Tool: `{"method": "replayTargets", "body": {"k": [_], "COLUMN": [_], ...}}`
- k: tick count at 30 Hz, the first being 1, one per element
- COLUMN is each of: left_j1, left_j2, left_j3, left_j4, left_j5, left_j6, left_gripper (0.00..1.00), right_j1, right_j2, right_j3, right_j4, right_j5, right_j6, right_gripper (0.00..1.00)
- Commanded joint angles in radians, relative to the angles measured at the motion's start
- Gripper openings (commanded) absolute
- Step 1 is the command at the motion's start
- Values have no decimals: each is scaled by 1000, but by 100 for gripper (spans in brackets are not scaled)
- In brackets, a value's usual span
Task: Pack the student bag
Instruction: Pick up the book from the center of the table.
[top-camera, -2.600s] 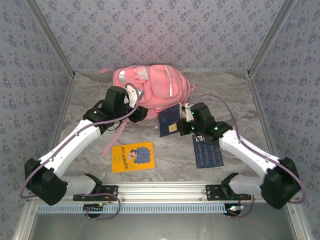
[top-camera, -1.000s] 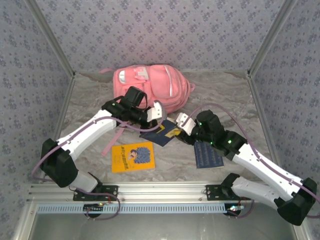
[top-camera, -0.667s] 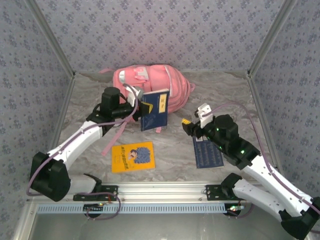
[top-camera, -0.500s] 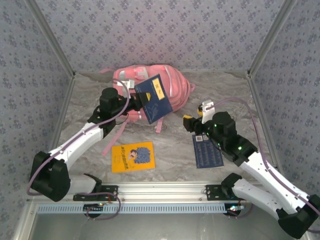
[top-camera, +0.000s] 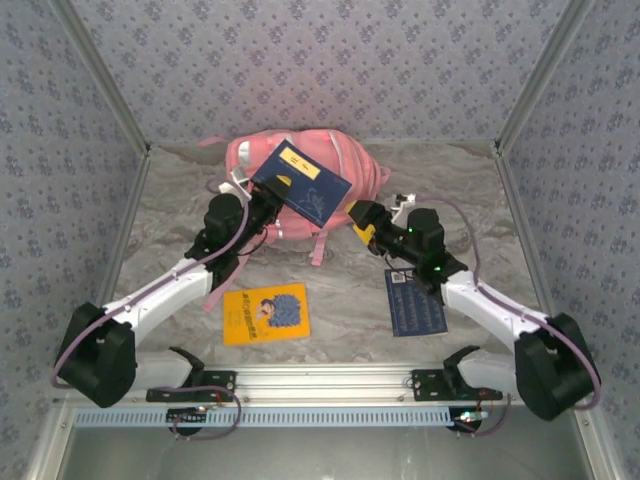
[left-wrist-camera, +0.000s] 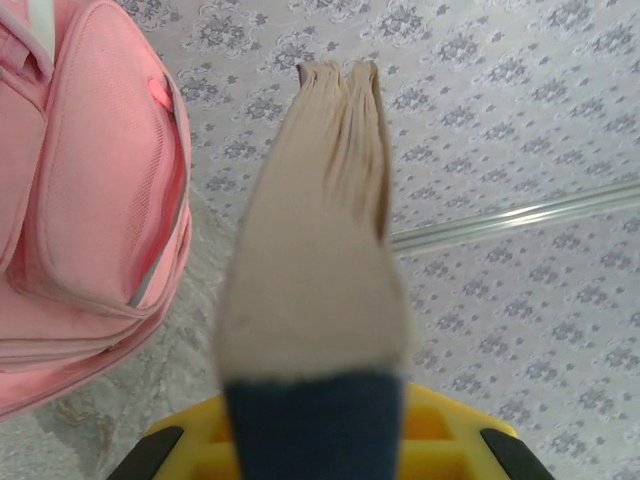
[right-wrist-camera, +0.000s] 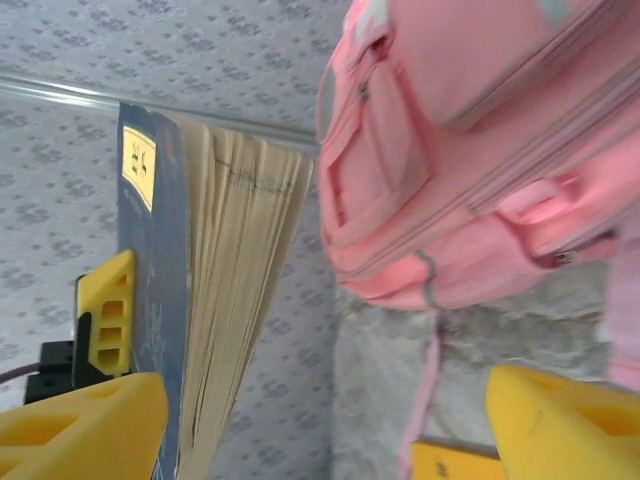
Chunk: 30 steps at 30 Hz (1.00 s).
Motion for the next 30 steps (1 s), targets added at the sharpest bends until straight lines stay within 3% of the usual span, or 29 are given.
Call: {"method": "replayTargets", "body": {"k": [1,10,17,22,27,28,30], "left_j1": [-11,-26,-46,-50,-49,-49,-48], "left_j2": [-44,-45,-59,-73,-39,-28,-11], "left_j3": [-1,-2,-3,-19,-3,4,13], "left_j4": [77,76,69,44,21,6,-14], "left_j5": [-34,-31,-34,-45,-28,-24,-19], "left_j6": [-60,-98,-101,-98,-118,-120,-116], "left_gripper": [0,0,0,0,0,1,16], "right_j1": [22,41,23,6,5,3,-12], "right_j2": [39,211,342,334,301,288,259], "right_j3": [28,82,152,147,134,124,110], "right_j4": [265,453,625,626,557,543,506], "right_j5": [-54,-46,-34,-5,4,9,10], "right_j6": [188,270,333,315,281,268,246], "right_gripper": [87,86,69,49,8,3,0]}}
